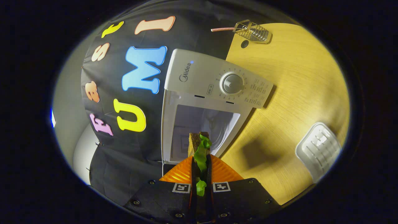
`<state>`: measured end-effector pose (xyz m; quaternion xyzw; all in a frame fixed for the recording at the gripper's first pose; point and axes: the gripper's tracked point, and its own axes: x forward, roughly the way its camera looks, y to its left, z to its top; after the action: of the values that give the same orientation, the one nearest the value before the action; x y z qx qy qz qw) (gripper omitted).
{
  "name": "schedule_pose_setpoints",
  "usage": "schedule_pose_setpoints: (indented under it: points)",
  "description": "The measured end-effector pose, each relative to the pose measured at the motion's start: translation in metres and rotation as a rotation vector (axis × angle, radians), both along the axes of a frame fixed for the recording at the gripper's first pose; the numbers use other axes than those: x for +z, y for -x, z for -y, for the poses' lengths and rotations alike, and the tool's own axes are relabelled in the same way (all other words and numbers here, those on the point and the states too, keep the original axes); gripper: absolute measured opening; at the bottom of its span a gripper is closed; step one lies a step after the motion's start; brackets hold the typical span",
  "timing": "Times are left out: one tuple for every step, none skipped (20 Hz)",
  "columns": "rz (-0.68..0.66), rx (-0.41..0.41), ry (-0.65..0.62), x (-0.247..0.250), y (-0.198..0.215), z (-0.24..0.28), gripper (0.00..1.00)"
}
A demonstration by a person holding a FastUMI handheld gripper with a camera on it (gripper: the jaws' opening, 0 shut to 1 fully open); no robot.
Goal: Open the microwave, put the food inside, and close the microwave door.
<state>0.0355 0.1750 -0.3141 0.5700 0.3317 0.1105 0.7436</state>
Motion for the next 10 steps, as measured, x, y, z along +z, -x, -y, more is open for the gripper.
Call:
schedule_pose_setpoints:
  points:
    - [-0.003,-0.028,-0.015,-0.005,-0.011,-0.004,0.12]
    - [-0.003,-0.058,-0.022,-0.008,-0.02,-0.008,0.12]
    - [0.0,-0.09,-0.028,-0.013,-0.03,-0.01,0.12]
    - [0.001,-0.125,-0.042,-0.016,-0.038,-0.014,0.12]
    - [0.002,-0.155,-0.056,-0.021,-0.046,-0.018,0.12]
    - [0.001,-0.183,-0.066,-0.026,-0.052,-0.023,0.12]
    - [-0.005,-0.216,-0.07,-0.034,-0.06,-0.027,0.12]
    - [-0.011,-0.241,-0.072,-0.039,-0.065,-0.03,0.12]
    - [-0.014,-0.262,-0.077,-0.044,-0.072,-0.033,0.12]
    - [-0.019,-0.275,-0.079,-0.048,-0.078,-0.037,0.12]
